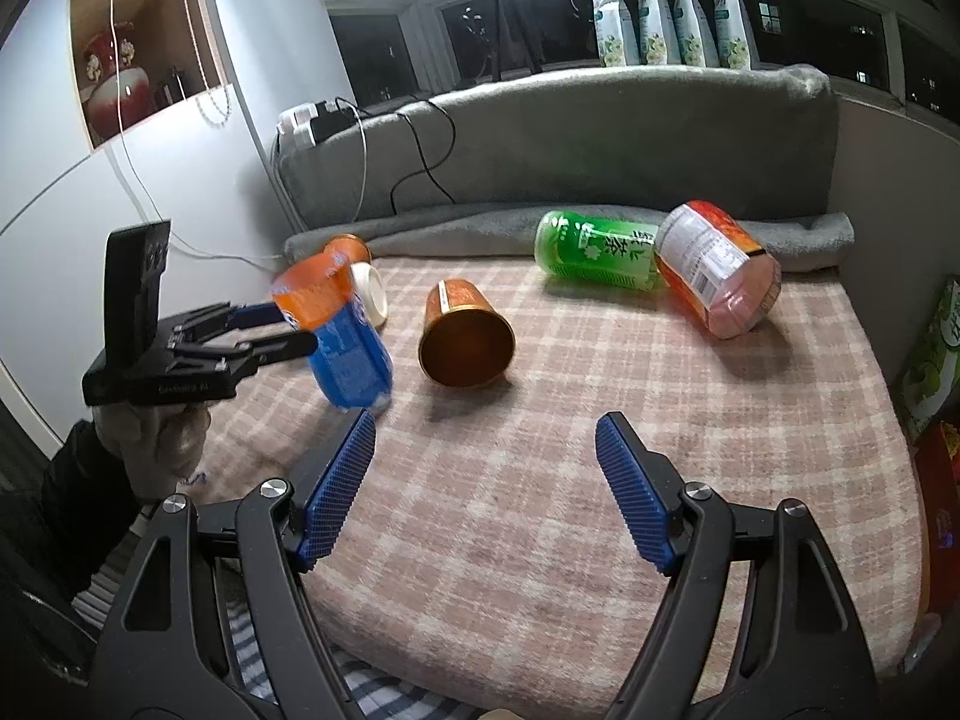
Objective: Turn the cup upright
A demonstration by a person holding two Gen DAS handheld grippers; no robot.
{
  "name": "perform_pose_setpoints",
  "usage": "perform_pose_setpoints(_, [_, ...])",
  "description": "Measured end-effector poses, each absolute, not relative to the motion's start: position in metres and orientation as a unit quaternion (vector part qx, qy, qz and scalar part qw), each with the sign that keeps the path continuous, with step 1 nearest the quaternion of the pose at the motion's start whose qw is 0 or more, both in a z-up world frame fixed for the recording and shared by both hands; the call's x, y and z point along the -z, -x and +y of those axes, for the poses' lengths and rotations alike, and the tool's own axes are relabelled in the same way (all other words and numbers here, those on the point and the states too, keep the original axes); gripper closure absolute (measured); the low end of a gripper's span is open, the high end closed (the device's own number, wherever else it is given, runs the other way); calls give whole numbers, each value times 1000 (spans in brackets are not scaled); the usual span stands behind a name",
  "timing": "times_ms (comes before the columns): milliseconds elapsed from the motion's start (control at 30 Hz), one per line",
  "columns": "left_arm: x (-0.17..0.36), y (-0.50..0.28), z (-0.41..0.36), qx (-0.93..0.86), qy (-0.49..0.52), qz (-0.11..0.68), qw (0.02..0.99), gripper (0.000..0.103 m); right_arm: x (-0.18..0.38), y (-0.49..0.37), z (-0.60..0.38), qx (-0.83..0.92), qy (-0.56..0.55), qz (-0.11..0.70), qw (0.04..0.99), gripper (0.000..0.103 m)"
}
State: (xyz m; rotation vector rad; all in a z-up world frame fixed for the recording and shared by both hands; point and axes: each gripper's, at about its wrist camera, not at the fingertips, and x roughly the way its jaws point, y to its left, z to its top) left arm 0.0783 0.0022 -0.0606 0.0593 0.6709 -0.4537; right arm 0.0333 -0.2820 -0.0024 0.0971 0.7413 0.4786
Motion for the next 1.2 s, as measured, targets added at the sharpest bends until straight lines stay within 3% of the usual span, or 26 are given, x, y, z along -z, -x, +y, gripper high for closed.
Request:
perform_pose_setpoints(267, [44, -49, 18, 174, -33, 290, 940, 27, -11, -33, -272, -186, -56, 316, 929, 15])
perform_pose_setpoints(333, [35, -37, 23, 153, -27, 267, 951, 25, -15, -32, -271, -167, -57, 304, 936, 9])
perform_pose_setpoints(667, [-2, 6, 44, 38, 29, 151, 987, 22, -40, -24, -267, -71, -51, 236, 968, 6])
perform_pose_setpoints(733, [-6, 9, 49, 23, 42, 141, 989, 22, -44, -22, -266, -49, -42, 224, 972, 0])
perform_pose_setpoints(1100, [-16, 26, 55, -19, 40, 110, 993, 21, -52, -18, -261, 34, -3, 184, 982, 0])
perform_pose_setpoints(1200, [-14, 28, 51, -22, 30, 109, 993, 13, -53, -19, -260, 34, -2, 184, 982, 0])
